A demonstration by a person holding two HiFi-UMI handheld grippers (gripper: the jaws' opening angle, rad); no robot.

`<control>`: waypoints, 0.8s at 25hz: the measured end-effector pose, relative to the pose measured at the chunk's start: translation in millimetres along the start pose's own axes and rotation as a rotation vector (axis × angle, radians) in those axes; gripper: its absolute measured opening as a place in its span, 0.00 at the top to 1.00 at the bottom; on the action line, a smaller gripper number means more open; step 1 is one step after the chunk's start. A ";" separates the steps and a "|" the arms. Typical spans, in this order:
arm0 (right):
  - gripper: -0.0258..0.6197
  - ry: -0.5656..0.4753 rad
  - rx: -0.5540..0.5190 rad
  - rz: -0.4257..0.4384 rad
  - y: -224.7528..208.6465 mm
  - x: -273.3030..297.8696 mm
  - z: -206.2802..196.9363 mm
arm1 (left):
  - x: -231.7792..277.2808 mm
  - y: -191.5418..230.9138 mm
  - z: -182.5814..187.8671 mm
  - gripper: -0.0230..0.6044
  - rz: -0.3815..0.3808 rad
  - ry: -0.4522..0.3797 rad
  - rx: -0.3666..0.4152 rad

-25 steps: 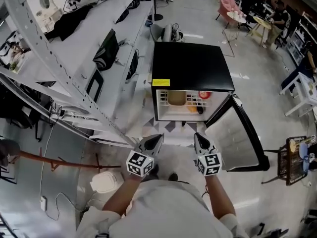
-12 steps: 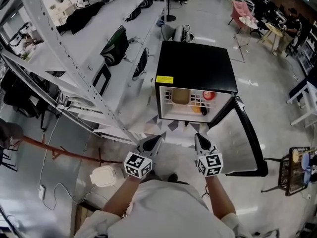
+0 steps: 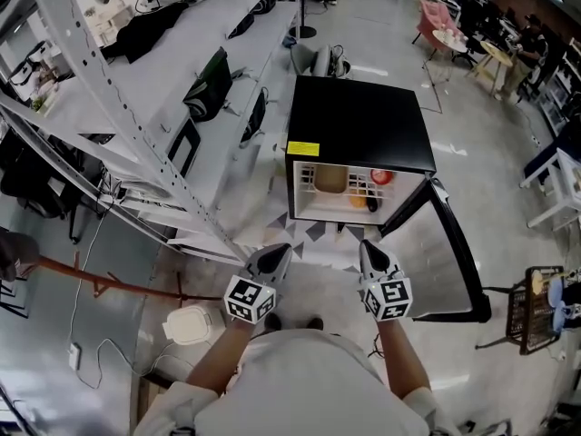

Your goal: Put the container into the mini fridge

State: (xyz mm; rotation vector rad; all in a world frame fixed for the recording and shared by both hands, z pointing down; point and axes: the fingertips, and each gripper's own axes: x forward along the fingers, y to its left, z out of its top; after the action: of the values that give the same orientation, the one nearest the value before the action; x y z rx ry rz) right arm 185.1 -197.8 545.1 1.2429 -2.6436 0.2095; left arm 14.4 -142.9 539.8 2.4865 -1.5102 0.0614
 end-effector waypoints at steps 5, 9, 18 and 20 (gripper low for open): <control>0.95 -0.003 -0.010 -0.007 1.0 5.3 3.3 | 5.1 4.7 5.3 0.96 -0.011 -0.011 -0.006; 0.95 -0.012 -0.010 -0.013 0.4 6.9 7.4 | 8.5 4.0 8.3 0.96 -0.024 -0.017 -0.001; 0.95 -0.018 -0.010 -0.024 0.2 8.6 10.8 | 11.7 6.6 12.8 0.96 -0.037 -0.023 0.004; 0.95 -0.017 -0.010 -0.024 1.7 9.3 9.9 | 11.4 7.9 13.3 0.96 -0.037 -0.025 0.005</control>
State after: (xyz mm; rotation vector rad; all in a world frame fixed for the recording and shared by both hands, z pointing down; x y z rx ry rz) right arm 176.7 -205.8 537.7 1.2787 -2.6389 0.1826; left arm 11.7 -159.1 530.0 2.5273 -1.4739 0.0282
